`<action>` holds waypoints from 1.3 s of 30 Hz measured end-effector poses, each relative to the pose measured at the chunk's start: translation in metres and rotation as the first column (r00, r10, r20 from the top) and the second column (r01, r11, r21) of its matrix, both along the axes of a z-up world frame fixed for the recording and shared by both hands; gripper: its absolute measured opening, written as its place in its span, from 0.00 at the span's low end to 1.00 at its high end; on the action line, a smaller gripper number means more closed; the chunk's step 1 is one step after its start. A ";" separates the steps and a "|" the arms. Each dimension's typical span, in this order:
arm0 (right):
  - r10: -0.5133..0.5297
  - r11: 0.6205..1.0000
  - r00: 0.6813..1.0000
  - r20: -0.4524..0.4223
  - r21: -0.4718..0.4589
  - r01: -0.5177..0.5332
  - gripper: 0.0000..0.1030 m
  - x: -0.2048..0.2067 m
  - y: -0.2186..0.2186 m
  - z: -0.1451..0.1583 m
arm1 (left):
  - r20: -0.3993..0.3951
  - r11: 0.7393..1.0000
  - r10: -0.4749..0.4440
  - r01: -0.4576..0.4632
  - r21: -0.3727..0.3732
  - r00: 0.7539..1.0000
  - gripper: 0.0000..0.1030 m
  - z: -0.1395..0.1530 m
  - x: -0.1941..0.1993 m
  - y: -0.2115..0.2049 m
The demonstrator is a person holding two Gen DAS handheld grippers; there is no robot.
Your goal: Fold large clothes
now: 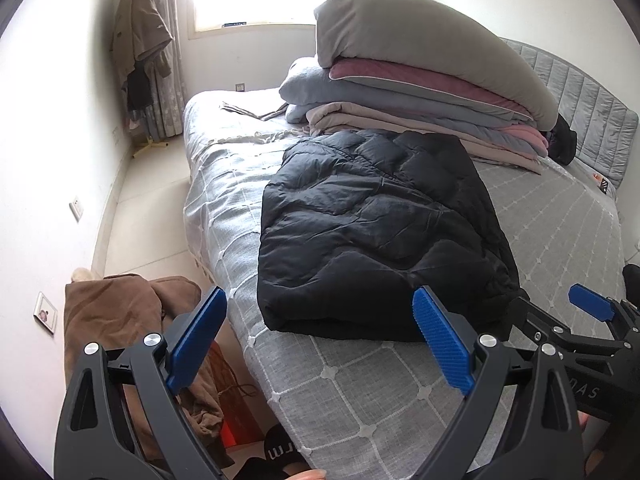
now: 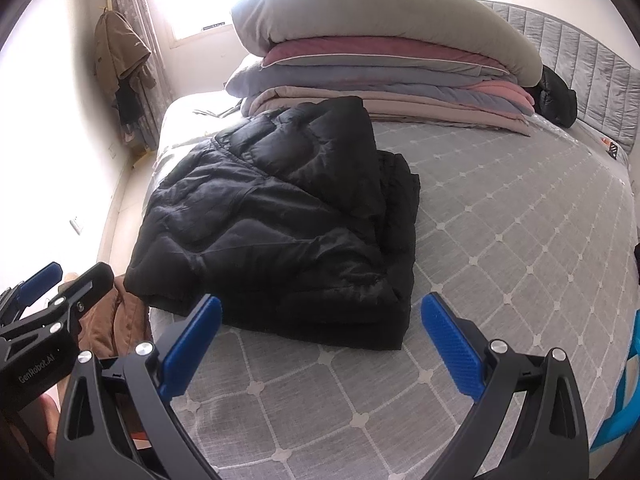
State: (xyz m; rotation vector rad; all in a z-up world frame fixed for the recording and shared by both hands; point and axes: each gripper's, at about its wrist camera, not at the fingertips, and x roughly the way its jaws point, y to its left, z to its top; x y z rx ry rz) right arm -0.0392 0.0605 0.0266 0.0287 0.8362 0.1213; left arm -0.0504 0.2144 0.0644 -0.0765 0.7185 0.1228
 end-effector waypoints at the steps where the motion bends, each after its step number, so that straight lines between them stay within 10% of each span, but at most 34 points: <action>1: 0.000 1.000 1.000 -0.001 0.001 0.000 0.94 0.000 0.000 0.000 | 0.001 1.000 0.000 0.000 0.003 1.000 0.88 0.000 0.000 0.000; 39: 0.015 1.000 1.000 0.006 0.016 -0.015 0.94 -0.002 -0.002 0.004 | 0.006 1.000 0.015 -0.015 0.005 1.000 0.91 -0.001 0.002 -0.001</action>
